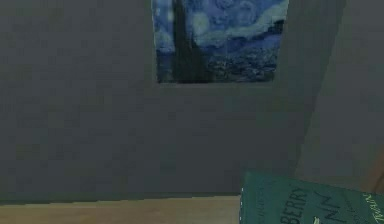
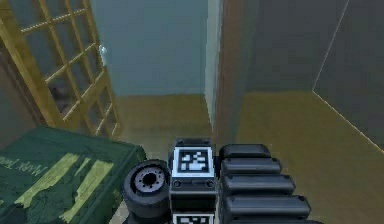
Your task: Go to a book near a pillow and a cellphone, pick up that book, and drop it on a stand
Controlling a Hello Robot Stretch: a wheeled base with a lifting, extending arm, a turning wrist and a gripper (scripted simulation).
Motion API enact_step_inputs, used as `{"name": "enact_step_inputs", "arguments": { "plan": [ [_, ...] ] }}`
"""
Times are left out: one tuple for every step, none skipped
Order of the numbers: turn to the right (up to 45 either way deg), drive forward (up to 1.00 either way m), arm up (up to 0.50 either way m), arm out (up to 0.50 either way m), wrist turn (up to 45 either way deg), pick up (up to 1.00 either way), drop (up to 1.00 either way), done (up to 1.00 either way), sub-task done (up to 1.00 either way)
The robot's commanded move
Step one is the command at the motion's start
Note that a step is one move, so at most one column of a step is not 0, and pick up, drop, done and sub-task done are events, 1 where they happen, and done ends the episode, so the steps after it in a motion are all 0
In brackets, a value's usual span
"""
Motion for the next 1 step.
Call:
{"name": "enact_step_inputs", "arguments": {
  "plan": [
    [21.0, 0.0, 0.0, 0.0, 0.0, 0.0, 0.0, 0.0, 0.0]
  ]
}}
